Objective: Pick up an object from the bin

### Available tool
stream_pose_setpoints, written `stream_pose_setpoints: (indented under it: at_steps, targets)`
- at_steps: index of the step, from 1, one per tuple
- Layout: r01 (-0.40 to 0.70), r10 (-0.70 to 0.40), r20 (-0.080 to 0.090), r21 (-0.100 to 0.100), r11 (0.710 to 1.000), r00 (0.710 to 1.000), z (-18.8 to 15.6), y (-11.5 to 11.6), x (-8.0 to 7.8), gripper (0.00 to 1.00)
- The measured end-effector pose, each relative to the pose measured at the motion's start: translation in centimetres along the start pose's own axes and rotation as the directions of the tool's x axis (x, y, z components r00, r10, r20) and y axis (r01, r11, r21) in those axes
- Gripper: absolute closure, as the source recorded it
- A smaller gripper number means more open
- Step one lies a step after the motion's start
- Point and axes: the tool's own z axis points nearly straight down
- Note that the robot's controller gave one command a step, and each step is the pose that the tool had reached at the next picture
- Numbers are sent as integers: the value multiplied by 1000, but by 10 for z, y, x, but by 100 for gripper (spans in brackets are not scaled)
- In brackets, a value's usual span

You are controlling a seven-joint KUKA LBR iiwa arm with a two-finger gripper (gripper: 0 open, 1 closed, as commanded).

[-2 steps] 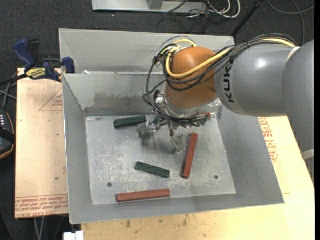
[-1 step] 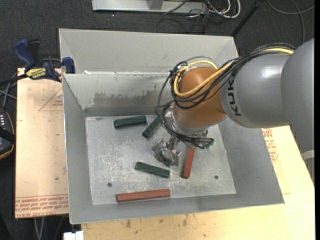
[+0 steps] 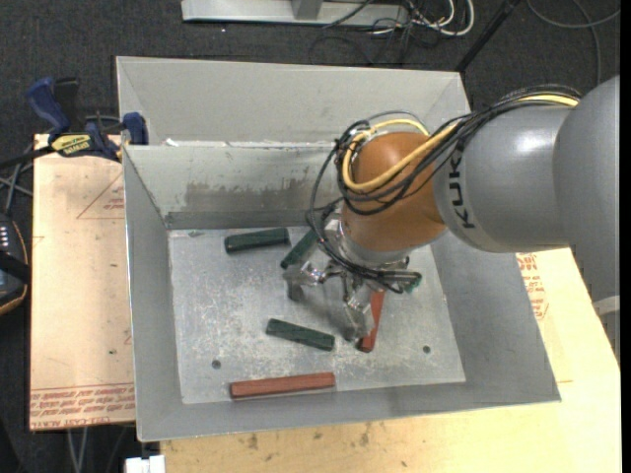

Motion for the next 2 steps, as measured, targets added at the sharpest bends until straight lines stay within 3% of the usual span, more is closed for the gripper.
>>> stream_pose_setpoints:
  at_steps: [1,2]
  targets:
    - [0,0,0,0,1000,1000,0,0,0,0]
    - [109,-109,-2,2,994,994,-8,36,6,0]
